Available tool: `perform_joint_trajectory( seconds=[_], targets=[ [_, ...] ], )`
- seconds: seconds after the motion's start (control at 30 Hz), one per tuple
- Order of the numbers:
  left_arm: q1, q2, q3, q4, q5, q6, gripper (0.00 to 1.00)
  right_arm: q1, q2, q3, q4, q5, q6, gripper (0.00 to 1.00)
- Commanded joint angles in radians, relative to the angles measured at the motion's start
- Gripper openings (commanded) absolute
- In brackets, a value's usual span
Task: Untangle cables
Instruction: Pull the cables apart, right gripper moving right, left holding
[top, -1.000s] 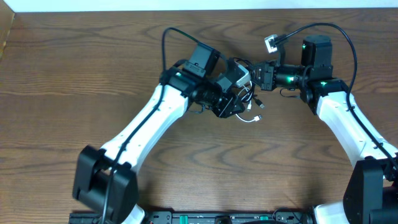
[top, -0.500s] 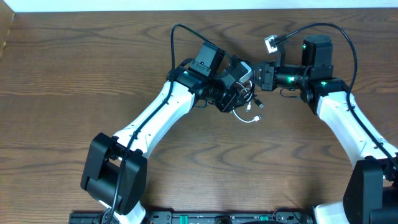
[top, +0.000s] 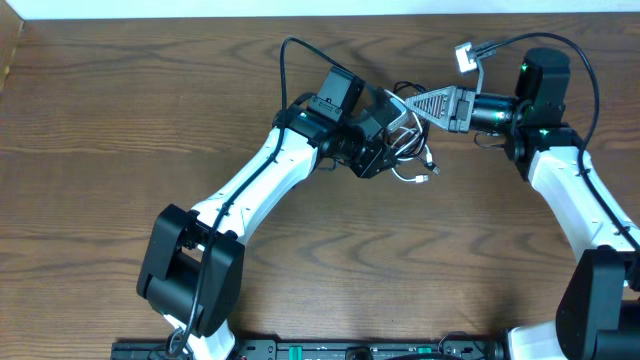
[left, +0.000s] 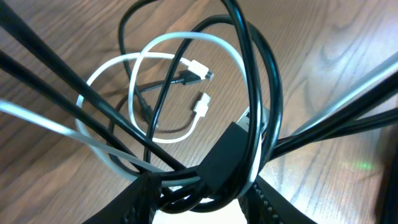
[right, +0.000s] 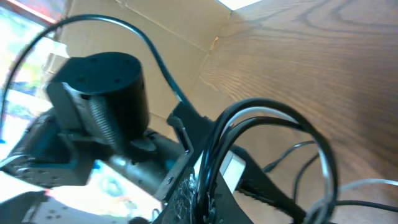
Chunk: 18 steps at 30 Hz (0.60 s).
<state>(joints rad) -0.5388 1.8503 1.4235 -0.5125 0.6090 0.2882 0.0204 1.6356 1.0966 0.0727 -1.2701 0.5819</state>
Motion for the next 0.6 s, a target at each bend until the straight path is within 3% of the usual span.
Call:
perform_joint_trajectory(
  seconds=[0.0, 0.23, 0.33, 0.4, 0.57],
  targets=[
    [-0.001, 0.009, 0.004, 0.035, 0.079, -0.032, 0.44, 0.000, -0.008, 0.014, 0.002, -0.110, 0.066, 0.01],
    [-0.001, 0.009, 0.004, 0.100, 0.143, -0.084, 0.42, -0.002, -0.008, 0.014, 0.003, -0.110, 0.098, 0.01],
    [-0.001, 0.009, 0.004, 0.103, 0.143, -0.084, 0.28, -0.010, -0.008, 0.014, 0.003, -0.110, 0.115, 0.01],
    [-0.001, 0.009, 0.004, 0.103, 0.143, -0.084, 0.09, -0.023, -0.008, 0.014, 0.003, -0.110, 0.125, 0.01],
    [0.001, 0.002, 0.005, 0.103, 0.143, -0.084, 0.08, -0.074, -0.008, 0.014, -0.007, -0.089, 0.139, 0.01]
  ],
)
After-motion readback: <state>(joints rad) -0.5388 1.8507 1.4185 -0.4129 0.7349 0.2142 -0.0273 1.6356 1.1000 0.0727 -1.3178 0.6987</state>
